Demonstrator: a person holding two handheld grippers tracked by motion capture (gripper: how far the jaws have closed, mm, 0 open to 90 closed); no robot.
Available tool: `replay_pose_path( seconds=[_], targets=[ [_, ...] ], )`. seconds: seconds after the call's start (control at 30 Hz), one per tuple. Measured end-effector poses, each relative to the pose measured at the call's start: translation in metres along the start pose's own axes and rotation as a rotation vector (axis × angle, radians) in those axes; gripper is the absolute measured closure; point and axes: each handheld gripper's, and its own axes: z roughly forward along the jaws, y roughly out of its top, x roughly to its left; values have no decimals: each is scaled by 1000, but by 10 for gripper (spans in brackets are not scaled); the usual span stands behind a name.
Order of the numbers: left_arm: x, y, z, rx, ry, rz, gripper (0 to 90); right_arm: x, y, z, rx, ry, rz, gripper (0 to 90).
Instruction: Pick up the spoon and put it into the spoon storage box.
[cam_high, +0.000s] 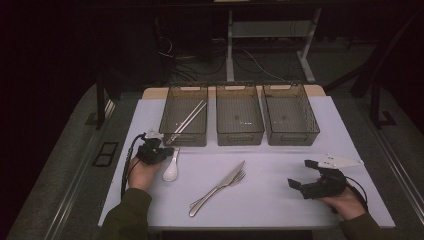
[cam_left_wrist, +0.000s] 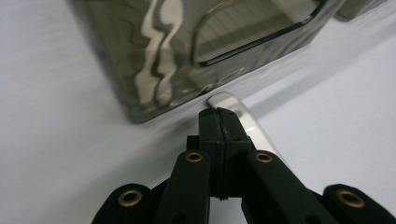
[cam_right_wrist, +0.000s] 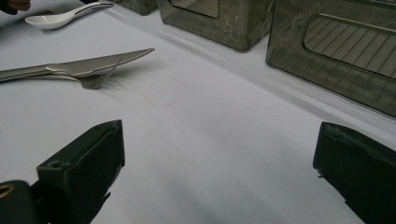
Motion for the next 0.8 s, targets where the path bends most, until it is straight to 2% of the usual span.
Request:
replay_pose_path(
  seconds=[0.2,0.6,0.67,0.8],
  targets=[
    [-7,2,4,11,-32,9,887,0,0,0,-1,0,1,20],
    [-30,11,8,24,-120,92,888,0,0,-1,0,-3,-1,20],
    [-32,13,8,38,-135,118,888,0,0,-1,-1,-3,0,20],
    [-34,13,9,39,-138,124,888,0,0,-1,0,-3,-1,20]
  ],
)
